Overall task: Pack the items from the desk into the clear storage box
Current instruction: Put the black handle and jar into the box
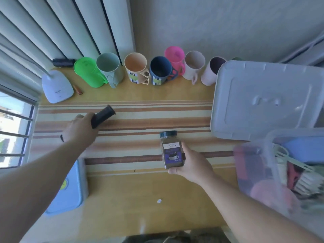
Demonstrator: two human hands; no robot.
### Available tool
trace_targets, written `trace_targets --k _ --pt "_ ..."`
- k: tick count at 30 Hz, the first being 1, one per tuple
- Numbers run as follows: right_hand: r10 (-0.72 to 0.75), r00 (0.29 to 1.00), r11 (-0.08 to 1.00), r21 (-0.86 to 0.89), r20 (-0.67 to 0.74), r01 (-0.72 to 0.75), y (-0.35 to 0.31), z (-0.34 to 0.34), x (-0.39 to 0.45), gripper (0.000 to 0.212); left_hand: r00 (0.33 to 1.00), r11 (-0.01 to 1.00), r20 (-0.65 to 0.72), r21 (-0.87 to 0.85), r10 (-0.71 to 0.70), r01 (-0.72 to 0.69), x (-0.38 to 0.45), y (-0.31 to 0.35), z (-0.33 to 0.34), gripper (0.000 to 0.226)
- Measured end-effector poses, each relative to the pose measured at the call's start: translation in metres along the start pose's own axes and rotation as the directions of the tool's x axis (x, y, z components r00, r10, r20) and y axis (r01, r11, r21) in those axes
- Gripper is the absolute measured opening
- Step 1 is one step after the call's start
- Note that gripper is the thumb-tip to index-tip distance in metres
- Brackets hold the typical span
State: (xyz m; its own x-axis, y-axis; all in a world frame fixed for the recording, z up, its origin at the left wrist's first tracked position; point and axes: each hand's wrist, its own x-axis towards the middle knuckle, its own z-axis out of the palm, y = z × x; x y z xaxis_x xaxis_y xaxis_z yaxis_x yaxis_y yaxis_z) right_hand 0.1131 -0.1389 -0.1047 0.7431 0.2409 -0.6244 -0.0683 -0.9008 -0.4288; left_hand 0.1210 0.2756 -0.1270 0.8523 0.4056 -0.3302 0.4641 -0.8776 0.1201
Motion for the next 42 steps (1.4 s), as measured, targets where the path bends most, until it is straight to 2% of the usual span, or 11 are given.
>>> trace_targets --k 4,8,10,12,15,22,27,33,36,39,42 --pt "0.008 0.999 0.988 0.153 -0.031 -0.003 -0.005 0.011 0.004 0.088 0.98 0.977 0.026 -0.087 0.196 -0.193 -0.022 0.061 -0.011 0.037" --pt "0.052 0.994 0.992 0.121 -0.098 -0.04 -0.018 0.02 0.008 0.112 0.976 0.915 0.192 -0.404 0.105 -0.019 -0.065 0.104 0.011 0.049" --pt "0.066 0.989 0.998 0.03 -0.135 -0.062 -0.024 0.023 0.008 0.126 0.96 0.897 0.259 -0.442 0.11 0.016 -0.086 0.119 0.027 0.079" --pt "0.069 0.984 0.997 -0.009 -0.163 -0.071 -0.027 0.026 0.008 0.127 0.94 0.885 0.304 -0.466 0.153 0.006 -0.108 0.133 0.037 0.102" --pt "0.091 0.978 0.996 0.036 -0.19 -0.086 -0.03 0.03 0.006 0.119 0.92 0.892 0.339 -0.452 0.198 -0.025 -0.135 0.145 0.051 0.11" --pt "0.079 0.972 0.997 0.005 -0.22 -0.079 -0.007 0.027 -0.002 0.093 0.893 0.873 0.408 -0.486 0.191 0.036 -0.161 0.158 0.067 0.106" --pt "-0.004 0.967 0.996 0.082 -0.254 0.026 0.012 -0.007 -0.026 0.063 0.941 0.796 0.302 -0.602 0.156 0.061 -0.184 0.186 0.045 0.111" --pt "-0.115 0.869 0.9 0.32 -0.481 0.296 0.046 -0.131 -0.101 0.064 0.962 0.688 0.143 -0.724 0.233 -0.059 -0.209 0.268 -0.031 0.072" --pt "-0.199 0.799 0.904 0.208 -0.568 0.373 0.102 -0.204 -0.145 0.071 0.956 0.669 0.016 -0.718 0.291 -0.191 -0.23 0.325 -0.065 0.062" --pt "-0.251 0.798 0.937 0.071 -0.548 0.343 0.184 -0.253 -0.175 0.073 0.941 0.625 -0.023 -0.742 0.338 -0.242 -0.259 0.388 -0.078 0.062" --pt "-0.216 0.886 0.976 -0.078 -0.411 0.202 0.275 -0.273 -0.185 0.079 0.902 0.592 -0.014 -0.751 0.431 -0.294 -0.29 0.446 -0.072 0.066"
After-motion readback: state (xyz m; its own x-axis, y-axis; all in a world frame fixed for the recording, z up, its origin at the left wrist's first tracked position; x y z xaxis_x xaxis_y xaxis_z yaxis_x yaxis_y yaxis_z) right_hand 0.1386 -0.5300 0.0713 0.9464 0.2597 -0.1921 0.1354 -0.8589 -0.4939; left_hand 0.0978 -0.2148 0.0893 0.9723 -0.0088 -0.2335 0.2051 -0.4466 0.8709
